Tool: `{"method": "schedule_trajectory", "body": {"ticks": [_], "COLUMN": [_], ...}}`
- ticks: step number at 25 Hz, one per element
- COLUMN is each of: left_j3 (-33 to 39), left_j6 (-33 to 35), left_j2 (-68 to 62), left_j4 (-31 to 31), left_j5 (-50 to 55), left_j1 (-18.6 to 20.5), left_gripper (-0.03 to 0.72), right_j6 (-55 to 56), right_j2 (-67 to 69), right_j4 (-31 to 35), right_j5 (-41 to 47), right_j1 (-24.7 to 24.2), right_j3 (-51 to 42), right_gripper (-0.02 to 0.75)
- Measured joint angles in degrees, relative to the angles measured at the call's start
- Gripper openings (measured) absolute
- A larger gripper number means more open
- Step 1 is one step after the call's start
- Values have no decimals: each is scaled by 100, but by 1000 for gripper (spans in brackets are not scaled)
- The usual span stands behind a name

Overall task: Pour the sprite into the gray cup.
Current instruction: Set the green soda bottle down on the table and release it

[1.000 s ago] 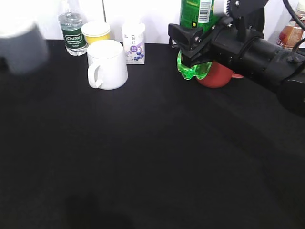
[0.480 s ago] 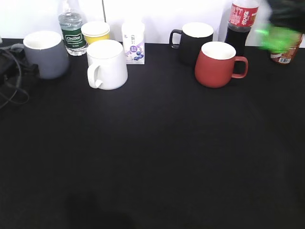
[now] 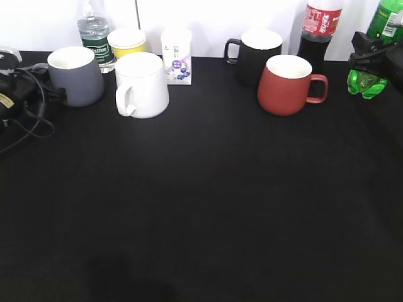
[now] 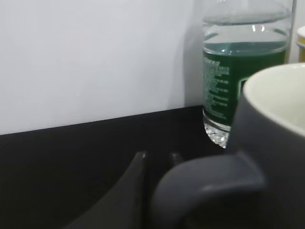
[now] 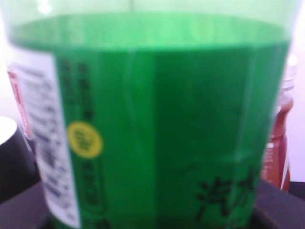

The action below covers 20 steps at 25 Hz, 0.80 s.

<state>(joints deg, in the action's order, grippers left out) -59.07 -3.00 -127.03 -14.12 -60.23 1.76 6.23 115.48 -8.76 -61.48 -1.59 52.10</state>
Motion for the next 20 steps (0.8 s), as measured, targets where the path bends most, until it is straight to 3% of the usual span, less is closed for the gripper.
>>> {"method": "schedule_trajectory", "body": {"ticks": [2, 4, 9, 13, 16, 20], "left_j3": [46, 291, 1345, 2414, 2504, 2508], "left_j6": [-22, -32, -32, -32, -32, -32], "left_j2": [0, 12, 843, 2752, 4193, 4997], "left_j4": [24, 84, 326, 341, 336, 336], "left_j5": [-176, -287, -283, 1252, 2856, 3611], "left_j1": [-8, -13, -13, -13, -13, -13], "left_gripper": [202, 267, 279, 281, 281, 281], "right_j6": [0, 0, -5, -5, -23, -60], "right_j2": [0, 0, 0, 305, 655, 813], "right_j4": [0, 0, -107, -107, -190, -256], "right_j5": [0, 0, 0, -17, -88, -321], "right_j1": [0, 0, -8, -8, -8, -8], "right_j3": [0, 0, 0, 209, 351, 362], "right_gripper": [456, 456, 456, 456, 456, 496]}}
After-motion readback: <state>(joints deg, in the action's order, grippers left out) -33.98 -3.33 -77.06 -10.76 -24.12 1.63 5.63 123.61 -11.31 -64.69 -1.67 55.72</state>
